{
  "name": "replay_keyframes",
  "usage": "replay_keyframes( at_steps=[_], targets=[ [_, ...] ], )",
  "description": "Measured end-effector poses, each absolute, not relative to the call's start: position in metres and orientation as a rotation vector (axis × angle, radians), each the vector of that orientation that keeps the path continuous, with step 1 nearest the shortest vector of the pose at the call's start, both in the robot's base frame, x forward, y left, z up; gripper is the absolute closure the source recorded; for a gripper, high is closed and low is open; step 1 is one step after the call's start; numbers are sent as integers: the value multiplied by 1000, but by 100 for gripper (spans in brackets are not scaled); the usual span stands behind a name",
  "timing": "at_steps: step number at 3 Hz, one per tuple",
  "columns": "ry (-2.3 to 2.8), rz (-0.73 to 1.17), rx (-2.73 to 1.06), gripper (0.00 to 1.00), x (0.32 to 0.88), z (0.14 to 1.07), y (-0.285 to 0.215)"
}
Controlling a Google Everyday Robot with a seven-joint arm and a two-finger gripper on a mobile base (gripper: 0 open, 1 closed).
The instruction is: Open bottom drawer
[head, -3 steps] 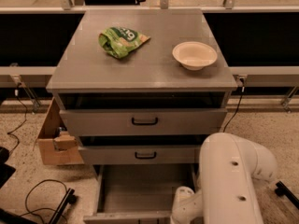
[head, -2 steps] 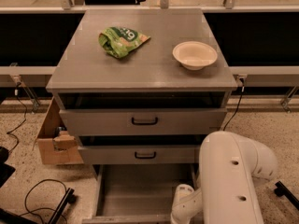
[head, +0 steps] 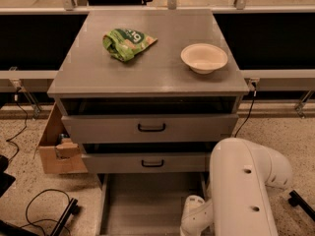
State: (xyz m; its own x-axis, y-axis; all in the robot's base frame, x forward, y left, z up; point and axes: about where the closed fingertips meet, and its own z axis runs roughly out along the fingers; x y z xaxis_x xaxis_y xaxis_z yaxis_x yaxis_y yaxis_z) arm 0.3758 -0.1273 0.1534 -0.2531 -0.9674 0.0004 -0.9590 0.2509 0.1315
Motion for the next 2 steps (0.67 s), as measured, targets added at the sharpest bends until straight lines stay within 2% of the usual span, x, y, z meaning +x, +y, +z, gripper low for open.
replay_keyframes(
  at_steps=[1,2],
  targets=[
    [-2419,-155,1874,100,367,156,-124],
    [-2419,-155,1874,84,367,156,-124]
  ],
)
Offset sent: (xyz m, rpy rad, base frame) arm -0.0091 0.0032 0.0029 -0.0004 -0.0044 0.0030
